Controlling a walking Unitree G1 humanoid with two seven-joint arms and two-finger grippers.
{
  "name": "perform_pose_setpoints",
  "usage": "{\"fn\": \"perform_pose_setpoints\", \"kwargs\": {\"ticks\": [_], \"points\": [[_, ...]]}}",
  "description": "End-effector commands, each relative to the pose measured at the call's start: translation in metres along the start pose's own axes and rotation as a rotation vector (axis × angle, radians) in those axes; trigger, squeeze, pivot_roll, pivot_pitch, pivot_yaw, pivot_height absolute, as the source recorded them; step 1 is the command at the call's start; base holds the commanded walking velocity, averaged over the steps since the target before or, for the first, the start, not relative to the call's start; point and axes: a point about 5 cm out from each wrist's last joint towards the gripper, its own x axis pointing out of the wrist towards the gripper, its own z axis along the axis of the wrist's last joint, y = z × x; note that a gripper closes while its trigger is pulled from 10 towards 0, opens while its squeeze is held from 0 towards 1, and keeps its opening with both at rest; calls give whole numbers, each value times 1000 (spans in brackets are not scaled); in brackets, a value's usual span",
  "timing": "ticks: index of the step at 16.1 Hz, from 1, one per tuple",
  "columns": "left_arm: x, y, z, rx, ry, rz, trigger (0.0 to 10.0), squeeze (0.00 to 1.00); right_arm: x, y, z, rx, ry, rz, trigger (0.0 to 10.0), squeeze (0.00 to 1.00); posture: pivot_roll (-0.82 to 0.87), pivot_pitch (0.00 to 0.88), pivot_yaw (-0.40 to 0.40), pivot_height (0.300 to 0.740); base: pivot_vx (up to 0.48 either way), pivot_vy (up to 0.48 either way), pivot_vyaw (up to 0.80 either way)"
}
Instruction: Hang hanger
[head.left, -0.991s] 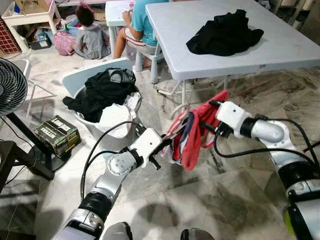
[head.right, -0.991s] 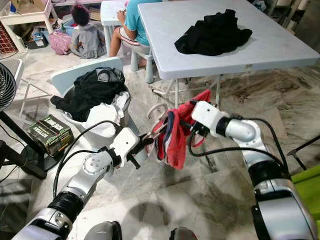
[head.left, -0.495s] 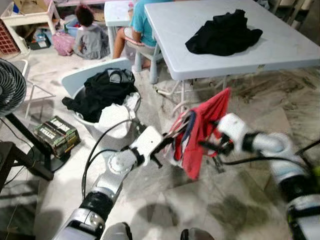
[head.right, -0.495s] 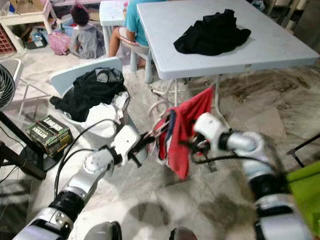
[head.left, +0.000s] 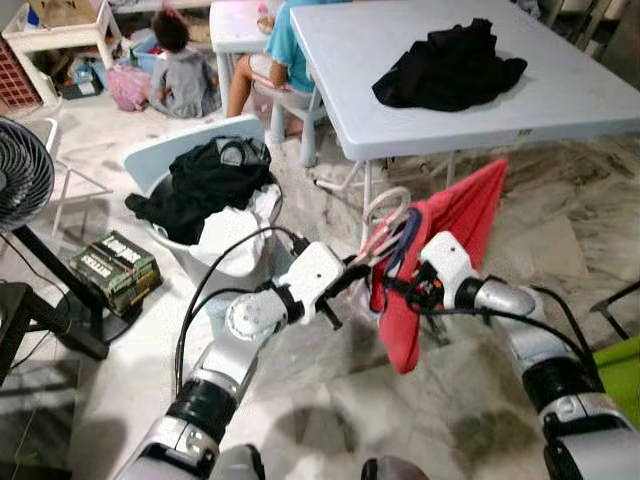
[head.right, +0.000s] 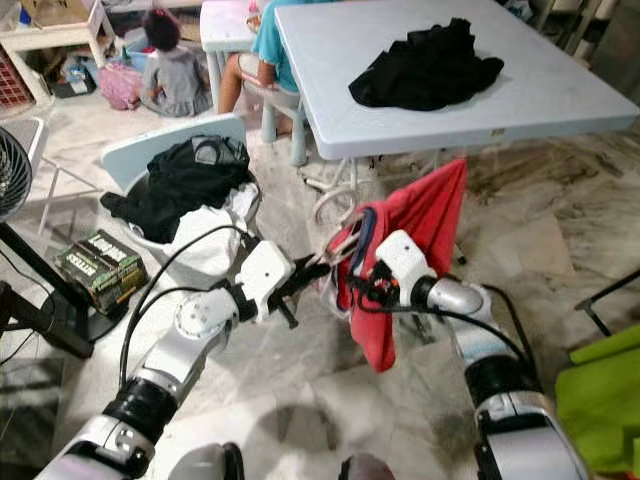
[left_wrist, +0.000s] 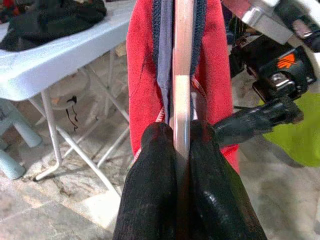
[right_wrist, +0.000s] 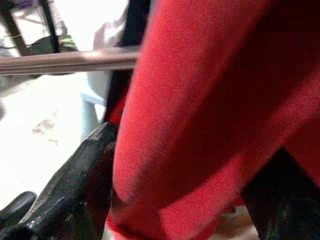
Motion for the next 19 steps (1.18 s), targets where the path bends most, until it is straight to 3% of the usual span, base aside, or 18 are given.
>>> {"fn": "perform_pose_setpoints", "kwargs": {"ticks": [1,6,10,19], "points": [[2,0,10,9,-42,-11,0,0,-2,-10,2,20,-1,-70,0,0,-60,73,2,740,0,0,0],[-1,0,10,14,-31,-23,0,0,-6,-21,1,57,-12,-158,0,0,-58,75,3,740,0,0,0],[-2,0,12,20,-29,-34,0,0,-8,-35,3,82,-27,-301,0,0,-58,75,3,740,0,0,0],[-3,-3,10,24,-16,-47,0,0,-18,-61,18,168,-146,-525,0,0,-59,76,6,740,0,0,0]]}}
